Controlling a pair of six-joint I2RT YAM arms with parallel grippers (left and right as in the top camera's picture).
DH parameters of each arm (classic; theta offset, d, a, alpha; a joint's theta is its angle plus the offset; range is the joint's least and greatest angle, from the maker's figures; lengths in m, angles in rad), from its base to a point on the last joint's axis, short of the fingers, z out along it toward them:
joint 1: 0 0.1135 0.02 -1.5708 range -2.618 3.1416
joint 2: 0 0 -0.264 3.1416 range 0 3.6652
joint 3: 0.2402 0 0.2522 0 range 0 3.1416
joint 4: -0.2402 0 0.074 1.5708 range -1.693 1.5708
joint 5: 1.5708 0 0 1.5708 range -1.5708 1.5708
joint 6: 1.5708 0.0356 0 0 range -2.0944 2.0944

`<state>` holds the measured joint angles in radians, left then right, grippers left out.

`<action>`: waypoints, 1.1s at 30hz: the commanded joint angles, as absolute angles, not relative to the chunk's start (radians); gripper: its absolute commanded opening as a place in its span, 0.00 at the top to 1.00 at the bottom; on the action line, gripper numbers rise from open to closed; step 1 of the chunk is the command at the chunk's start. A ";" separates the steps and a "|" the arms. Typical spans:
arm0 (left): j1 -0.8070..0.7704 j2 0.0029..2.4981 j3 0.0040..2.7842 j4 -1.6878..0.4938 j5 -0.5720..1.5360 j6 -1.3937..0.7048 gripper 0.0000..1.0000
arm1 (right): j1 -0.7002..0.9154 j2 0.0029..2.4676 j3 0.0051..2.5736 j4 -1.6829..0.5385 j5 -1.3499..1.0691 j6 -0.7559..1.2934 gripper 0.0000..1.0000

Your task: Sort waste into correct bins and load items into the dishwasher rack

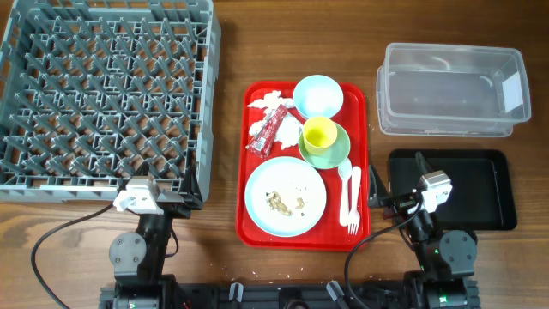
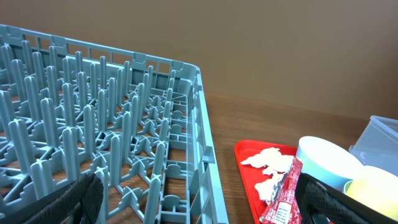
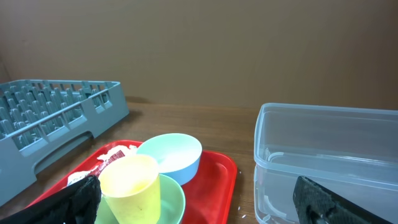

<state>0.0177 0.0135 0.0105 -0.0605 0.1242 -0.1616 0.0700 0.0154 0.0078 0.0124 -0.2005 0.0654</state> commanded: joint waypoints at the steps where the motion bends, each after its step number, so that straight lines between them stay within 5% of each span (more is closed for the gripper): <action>1: 0.011 0.007 0.006 -0.067 0.114 -0.145 0.00 | 0.068 0.005 0.005 0.014 -0.192 0.054 0.00; 6: 0.010 0.007 0.006 -0.063 0.155 -0.175 0.00 | 0.068 0.005 0.005 0.015 -0.192 0.054 0.00; 11: 0.007 0.007 0.006 -0.033 0.692 -0.677 0.00 | 0.068 0.005 0.005 0.015 -0.192 0.054 0.00; 16: 0.007 0.007 0.006 0.017 0.795 -0.952 0.00 | 0.068 0.005 0.005 0.015 -0.192 0.055 0.00; 21: 0.008 0.007 0.007 0.348 0.863 -0.945 0.00 | 0.068 0.005 0.005 0.015 -0.192 0.054 0.00; 24: 0.011 0.010 0.054 0.327 0.863 -0.858 0.00 | 0.068 0.005 0.005 0.015 -0.192 0.054 0.00; 28: 0.011 0.080 0.205 0.163 0.848 -0.664 0.01 | 0.068 0.005 0.005 0.014 -0.192 0.055 0.00; 33: 0.011 0.432 0.667 -0.437 0.650 -0.226 0.00 | 0.068 0.005 0.005 0.015 -0.192 0.054 0.00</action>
